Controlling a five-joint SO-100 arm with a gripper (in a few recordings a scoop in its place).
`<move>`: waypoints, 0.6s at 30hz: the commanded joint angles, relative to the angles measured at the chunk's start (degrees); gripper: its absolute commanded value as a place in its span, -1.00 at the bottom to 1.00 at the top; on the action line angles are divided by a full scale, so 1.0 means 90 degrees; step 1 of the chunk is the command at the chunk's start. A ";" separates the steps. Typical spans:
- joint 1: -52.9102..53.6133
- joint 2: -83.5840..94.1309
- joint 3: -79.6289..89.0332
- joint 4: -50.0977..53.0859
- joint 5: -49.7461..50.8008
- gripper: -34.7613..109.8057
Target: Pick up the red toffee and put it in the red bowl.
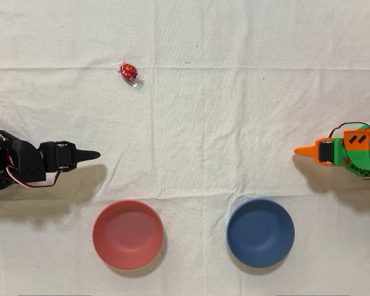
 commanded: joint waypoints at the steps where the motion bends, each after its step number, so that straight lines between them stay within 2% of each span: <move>1: 0.0107 0.0088 0.0088 -0.0420 0.0195 -0.51; 13: 0.0107 0.0029 -0.1533 0.0098 -0.0518 -0.51; 18: 0.0107 -0.1436 -0.3193 0.0137 -0.0527 -0.51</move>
